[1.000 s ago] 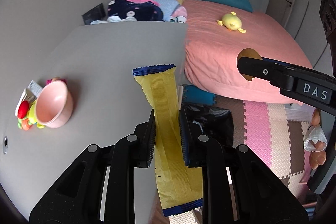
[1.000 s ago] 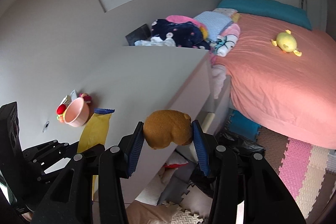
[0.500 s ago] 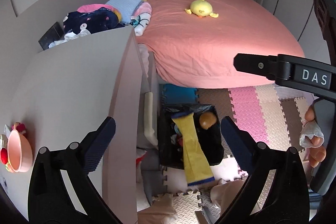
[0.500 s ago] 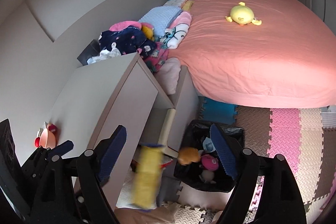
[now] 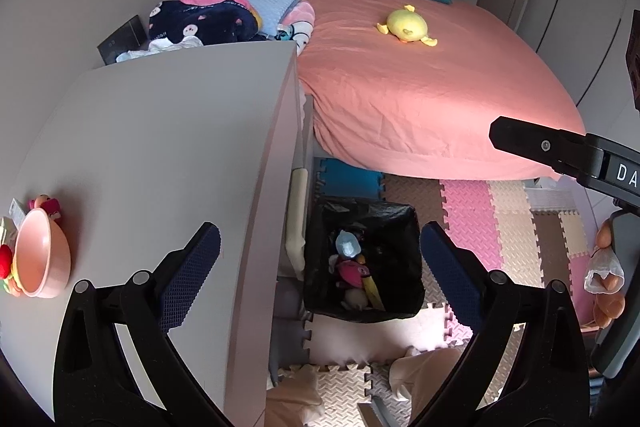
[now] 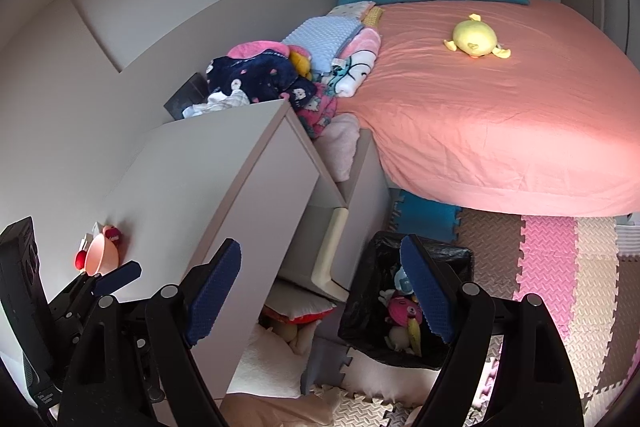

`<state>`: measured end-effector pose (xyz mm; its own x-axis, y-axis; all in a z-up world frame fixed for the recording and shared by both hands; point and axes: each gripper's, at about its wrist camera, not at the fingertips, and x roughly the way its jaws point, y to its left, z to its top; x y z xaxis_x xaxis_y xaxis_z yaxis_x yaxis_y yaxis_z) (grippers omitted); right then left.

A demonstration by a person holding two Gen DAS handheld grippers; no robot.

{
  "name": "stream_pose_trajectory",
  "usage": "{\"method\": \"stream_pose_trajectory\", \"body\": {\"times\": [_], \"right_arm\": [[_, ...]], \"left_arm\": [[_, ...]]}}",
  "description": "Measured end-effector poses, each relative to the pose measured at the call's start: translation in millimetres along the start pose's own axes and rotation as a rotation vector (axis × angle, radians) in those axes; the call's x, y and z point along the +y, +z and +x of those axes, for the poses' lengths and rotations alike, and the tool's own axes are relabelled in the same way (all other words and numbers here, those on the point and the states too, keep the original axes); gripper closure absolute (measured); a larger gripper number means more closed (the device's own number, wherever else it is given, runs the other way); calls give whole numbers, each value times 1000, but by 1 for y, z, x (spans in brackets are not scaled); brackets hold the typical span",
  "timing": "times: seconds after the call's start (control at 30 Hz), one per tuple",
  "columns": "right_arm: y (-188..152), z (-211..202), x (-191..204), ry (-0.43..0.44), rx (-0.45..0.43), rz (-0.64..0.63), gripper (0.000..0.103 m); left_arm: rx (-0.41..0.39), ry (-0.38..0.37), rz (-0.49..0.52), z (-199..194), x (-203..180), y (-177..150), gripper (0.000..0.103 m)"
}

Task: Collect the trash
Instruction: 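Carry the wrapper and bear toy to the bin and release, then grasp the red heart toy with the left gripper while the right gripper grasps the pink bowl rim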

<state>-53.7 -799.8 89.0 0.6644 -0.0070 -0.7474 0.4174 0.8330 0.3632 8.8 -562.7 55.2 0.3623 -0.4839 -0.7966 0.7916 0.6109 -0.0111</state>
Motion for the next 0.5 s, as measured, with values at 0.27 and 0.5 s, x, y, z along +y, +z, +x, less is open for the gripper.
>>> {"method": "stream_pose_trajectory", "body": {"times": [0.27,0.5], "right_arm": [[-8,11,56,54,38,-91,21],[-17,26,113,102,74,-173,21]], "left_arm": [[-28,32,-82,-24,44,-12,6],[-57,100,-154,-50,96,-23,6]]}}
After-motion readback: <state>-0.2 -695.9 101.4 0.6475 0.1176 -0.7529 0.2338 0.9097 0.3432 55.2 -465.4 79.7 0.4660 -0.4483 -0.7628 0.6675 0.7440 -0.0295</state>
